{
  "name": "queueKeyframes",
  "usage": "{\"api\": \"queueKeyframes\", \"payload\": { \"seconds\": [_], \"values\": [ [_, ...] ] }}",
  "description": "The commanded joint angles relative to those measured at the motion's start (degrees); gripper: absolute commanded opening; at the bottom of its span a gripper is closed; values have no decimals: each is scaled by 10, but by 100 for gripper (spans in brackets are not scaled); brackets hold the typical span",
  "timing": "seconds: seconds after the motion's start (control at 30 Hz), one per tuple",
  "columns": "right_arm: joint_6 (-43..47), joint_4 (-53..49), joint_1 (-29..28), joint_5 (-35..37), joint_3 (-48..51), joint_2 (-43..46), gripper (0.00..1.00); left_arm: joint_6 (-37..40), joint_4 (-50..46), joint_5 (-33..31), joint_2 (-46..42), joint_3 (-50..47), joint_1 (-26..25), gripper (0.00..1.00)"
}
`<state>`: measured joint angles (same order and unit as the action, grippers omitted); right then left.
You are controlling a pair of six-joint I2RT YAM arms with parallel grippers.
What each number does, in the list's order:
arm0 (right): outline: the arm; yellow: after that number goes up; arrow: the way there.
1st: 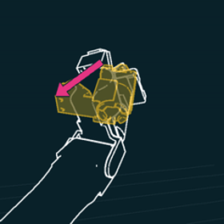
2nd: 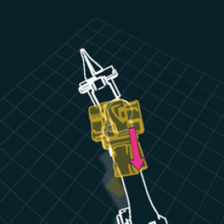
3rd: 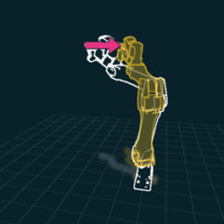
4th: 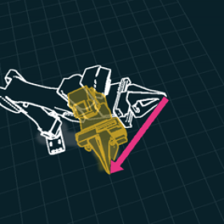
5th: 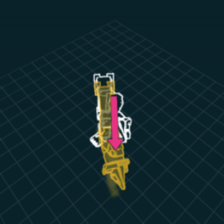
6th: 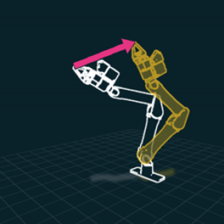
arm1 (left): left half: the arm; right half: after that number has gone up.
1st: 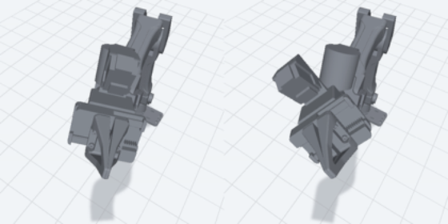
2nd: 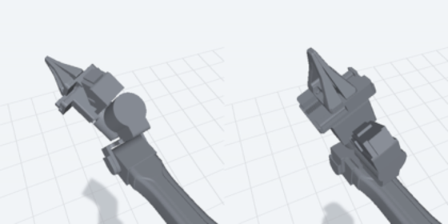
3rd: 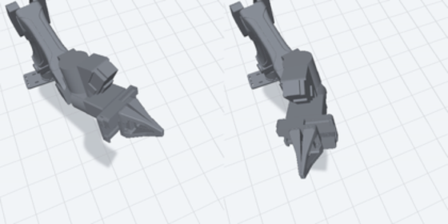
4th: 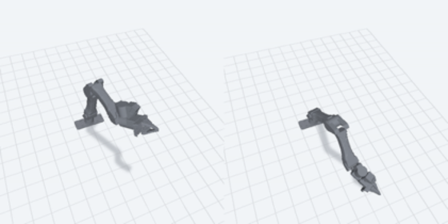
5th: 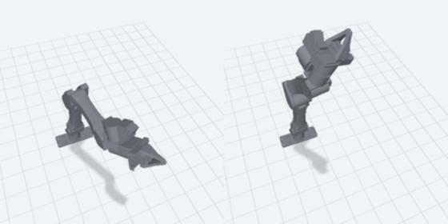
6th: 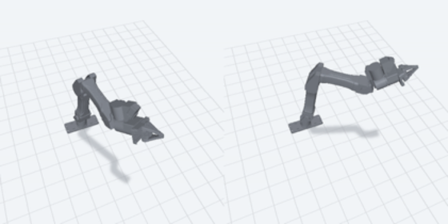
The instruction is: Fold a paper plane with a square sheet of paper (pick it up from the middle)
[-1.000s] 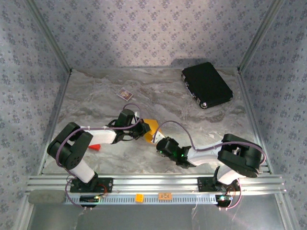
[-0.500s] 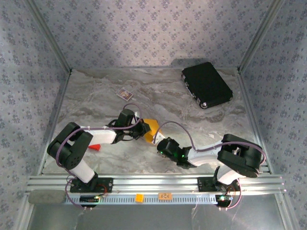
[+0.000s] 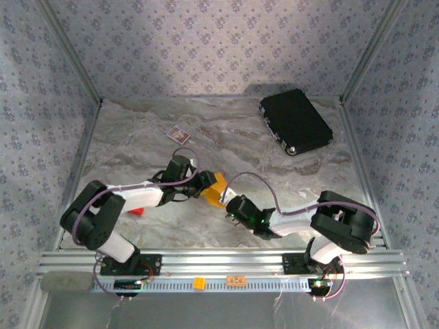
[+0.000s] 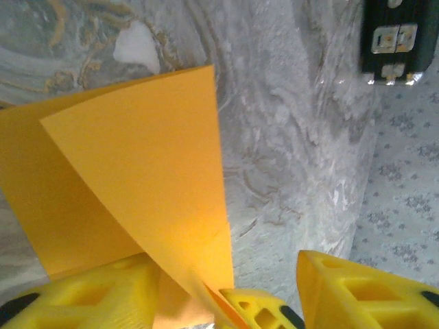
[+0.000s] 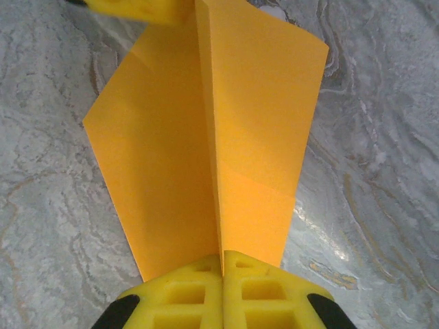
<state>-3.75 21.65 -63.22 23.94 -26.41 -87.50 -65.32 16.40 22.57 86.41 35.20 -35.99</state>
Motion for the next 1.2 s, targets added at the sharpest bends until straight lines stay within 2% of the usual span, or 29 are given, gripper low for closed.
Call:
{"api": "queueKeyframes", "payload": {
  "seconds": [0.0, 0.17, 0.6, 0.7, 0.9, 1.03, 1.17],
  "values": [
    [-38, -5, 10, -45, -12, -16, 8, 19, -60, -46, -51, 2, 6, 62],
    [-58, 3, 26, -98, -17, -32, 9, 32, -108, -71, -100, -1, 13, 66],
    [-121, 10, 72, -202, -18, -43, 15, 23, -101, -63, -109, -11, 15, 66],
    [-122, 20, 77, -225, -14, -46, 9, 23, -101, -63, -108, -11, 15, 66],
    [-144, 23, 89, -247, -14, -50, 9, 22, -100, -61, -106, -12, 15, 65],
    [-178, 29, 104, -275, -14, -57, 8, 19, -96, -61, -104, -13, 15, 55],
    [-222, 43, 130, -331, -13, -70, 6, 16, -85, -61, -100, -18, 15, 36]
  ]
}}
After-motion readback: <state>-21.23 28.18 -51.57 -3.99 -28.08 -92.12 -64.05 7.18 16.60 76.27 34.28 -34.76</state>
